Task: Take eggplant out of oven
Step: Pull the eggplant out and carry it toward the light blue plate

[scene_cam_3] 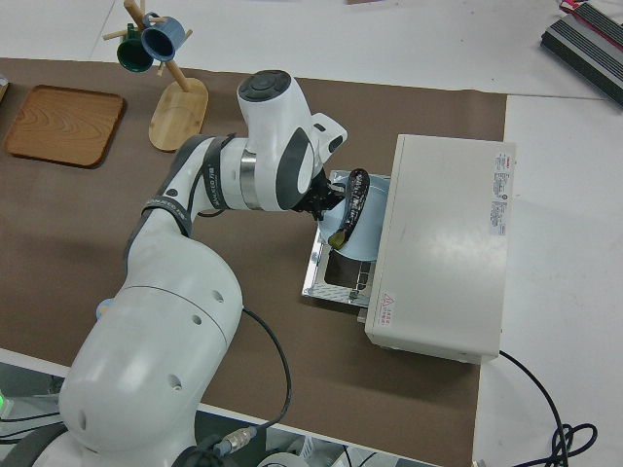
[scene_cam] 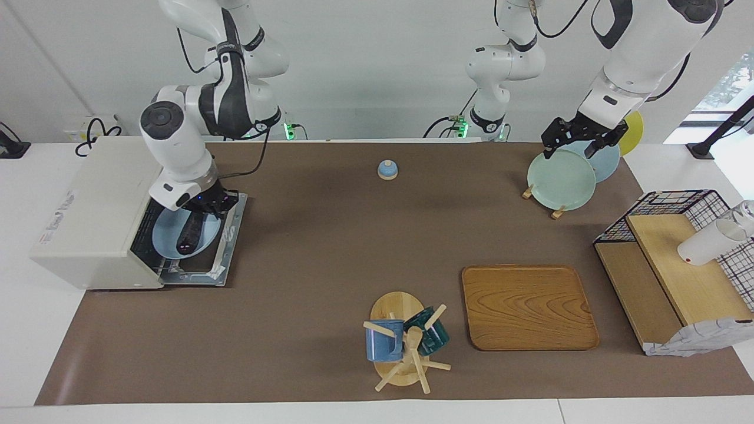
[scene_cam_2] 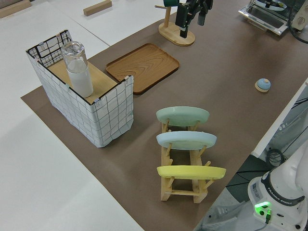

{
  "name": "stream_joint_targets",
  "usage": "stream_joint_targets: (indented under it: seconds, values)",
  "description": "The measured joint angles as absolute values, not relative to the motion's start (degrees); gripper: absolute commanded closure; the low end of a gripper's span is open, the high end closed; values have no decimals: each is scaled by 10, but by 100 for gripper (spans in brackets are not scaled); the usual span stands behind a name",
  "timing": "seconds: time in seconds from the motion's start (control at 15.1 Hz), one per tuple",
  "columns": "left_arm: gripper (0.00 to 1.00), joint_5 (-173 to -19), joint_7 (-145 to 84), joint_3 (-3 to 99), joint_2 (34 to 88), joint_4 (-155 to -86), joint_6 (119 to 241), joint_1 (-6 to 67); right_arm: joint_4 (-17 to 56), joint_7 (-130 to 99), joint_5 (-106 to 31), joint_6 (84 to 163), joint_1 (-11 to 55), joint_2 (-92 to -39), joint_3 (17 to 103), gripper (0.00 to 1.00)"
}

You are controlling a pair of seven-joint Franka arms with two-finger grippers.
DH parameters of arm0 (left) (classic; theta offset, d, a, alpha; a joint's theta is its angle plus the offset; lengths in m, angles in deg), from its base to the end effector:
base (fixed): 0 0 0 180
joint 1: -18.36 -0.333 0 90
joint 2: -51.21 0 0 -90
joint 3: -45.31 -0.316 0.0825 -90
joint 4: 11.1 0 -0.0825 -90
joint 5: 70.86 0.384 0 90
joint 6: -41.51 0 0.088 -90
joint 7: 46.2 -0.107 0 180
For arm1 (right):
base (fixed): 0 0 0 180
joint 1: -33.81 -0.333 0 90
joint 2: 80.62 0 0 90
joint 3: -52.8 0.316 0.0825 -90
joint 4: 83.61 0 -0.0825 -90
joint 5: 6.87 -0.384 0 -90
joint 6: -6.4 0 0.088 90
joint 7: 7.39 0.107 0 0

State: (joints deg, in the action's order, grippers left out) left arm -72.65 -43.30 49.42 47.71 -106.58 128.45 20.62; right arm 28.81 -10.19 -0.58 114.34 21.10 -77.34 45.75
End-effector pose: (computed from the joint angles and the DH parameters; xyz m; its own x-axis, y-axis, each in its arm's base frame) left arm 0.5242 -0.0632 0.6083 0.9941 -0.0612 -0.0892 -0.0595 -0.9980 0.0224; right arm 0.5532 0.0474 0.4344 0.9737 0.1784 -0.1415 0.1932 -0.9762 0.0989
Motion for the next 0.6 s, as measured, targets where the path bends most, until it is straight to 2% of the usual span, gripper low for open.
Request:
stream_joint_targets:
  seconds: [0.13, 0.33, 0.6]
  values:
    - [0, -727, -433, 494, 477, -1066, 1285, 206, 245, -32, 14, 1105, 132, -763, 461, 100]
    - [0, -727, -433, 494, 477, -1066, 1285, 206, 222, 101, 19, 1096, 19, -751, 464, 100]
    - [0, -727, -433, 494, 477, -1066, 1285, 206, 211, 193, 7, 1128, -55, -737, 467, 100]
